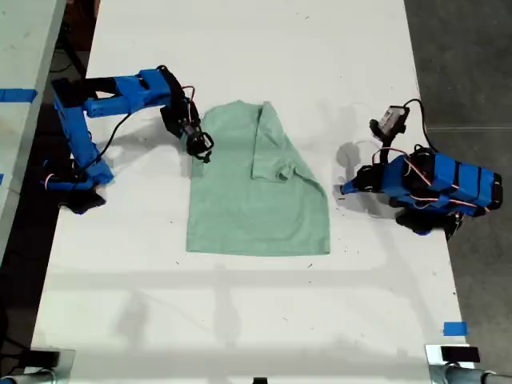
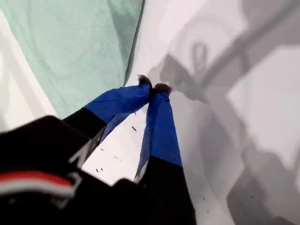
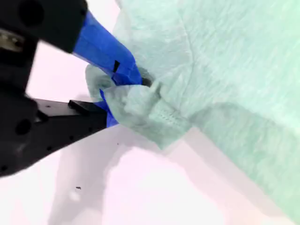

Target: Fold t shirt

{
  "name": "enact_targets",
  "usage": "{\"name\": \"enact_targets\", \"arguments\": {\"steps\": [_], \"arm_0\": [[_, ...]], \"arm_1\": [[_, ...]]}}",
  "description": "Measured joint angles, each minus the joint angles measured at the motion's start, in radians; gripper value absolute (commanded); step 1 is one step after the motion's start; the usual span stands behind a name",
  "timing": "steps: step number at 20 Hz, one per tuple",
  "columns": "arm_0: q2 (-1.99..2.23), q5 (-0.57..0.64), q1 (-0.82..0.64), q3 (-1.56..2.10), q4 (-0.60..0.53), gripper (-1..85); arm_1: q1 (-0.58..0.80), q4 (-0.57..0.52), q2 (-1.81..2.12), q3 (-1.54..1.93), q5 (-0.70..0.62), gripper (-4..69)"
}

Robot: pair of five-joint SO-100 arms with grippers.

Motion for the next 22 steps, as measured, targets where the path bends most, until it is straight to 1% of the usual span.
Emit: {"name": "enact_targets", "arguments": {"steps": [2,5,8,13,14,15,16,19,20,21,22], "arm_0": [[0.0,0.002,0.052,-0.107,0.072,-0.2],[-0.048,0.043,0.166,-0.373,0.097,-0.2],[-0.152,0.118,0.265,-0.606,0.097,-0.2],[-0.268,0.293,0.368,-0.65,0.029,-0.2],[-0.284,0.314,0.377,-0.65,0.029,3.4],[-0.302,0.333,0.382,-0.65,0.031,12.9],[-0.316,0.348,0.382,-0.65,0.044,20.3],[-0.341,0.407,0.388,-0.65,0.052,31.9],[-0.344,0.416,0.388,-0.65,0.052,39.0],[-0.344,0.423,0.388,-0.65,0.052,37.4],[-0.344,0.428,0.388,-0.65,0.052,33.0]], "arm_1": [[0.0,0.0,0.0,0.0,0.0,2.1],[0.0,0.0,0.0,0.0,0.0,2.1],[0.0,0.0,0.0,0.0,0.0,2.1],[0.0,0.0,0.0,0.0,0.0,2.1],[0.0,0.0,0.0,0.0,0.0,2.1],[0.0,0.0,0.0,0.0,0.0,2.1],[0.0,0.0,0.0,0.0,0.0,2.1],[0.0,0.0,0.0,0.0,0.0,2.1],[0.0,0.0,0.0,0.0,0.0,2.1],[0.0,0.0,0.0,0.0,0.0,2.1],[0.0,0.0,0.0,0.0,0.0,2.1]]}}
